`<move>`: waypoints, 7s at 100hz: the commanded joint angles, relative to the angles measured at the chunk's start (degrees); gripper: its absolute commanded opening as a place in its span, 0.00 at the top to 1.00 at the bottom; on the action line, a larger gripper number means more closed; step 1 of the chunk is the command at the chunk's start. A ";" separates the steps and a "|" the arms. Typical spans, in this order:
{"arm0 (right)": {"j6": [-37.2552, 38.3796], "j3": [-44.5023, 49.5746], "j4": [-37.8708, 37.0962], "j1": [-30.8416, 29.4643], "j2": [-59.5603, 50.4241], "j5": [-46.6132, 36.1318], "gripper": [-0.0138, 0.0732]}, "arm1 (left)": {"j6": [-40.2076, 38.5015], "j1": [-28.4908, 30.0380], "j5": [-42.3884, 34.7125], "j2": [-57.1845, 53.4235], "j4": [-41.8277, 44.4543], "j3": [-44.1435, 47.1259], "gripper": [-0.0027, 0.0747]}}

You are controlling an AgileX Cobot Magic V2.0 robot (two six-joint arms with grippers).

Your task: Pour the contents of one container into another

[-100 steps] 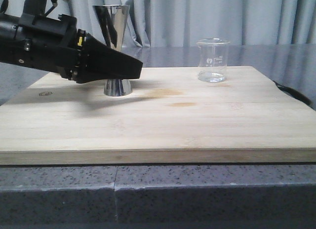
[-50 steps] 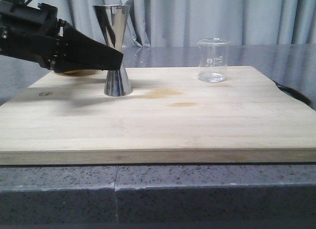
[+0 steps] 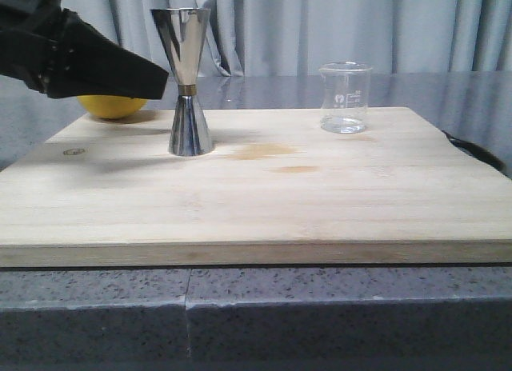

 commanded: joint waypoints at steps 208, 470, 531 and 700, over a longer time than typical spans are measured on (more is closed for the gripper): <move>24.20 29.66 -7.17 -19.70 -56.68 21.52 0.27 | -11.02 6.51 -58.64 -81.05 -21.83 24.79 0.47; 26.72 35.50 -12.01 -14.04 -59.23 35.42 0.93 | -109.54 -5.89 -67.61 -86.80 71.98 52.23 0.99; 26.72 35.50 -12.01 -14.04 -59.23 35.54 0.93 | -113.80 1.29 -75.31 -99.17 81.16 59.26 0.99; -6.75 52.15 31.99 -13.35 -74.59 46.09 0.93 | -113.80 1.29 -74.07 -99.17 81.16 59.26 0.99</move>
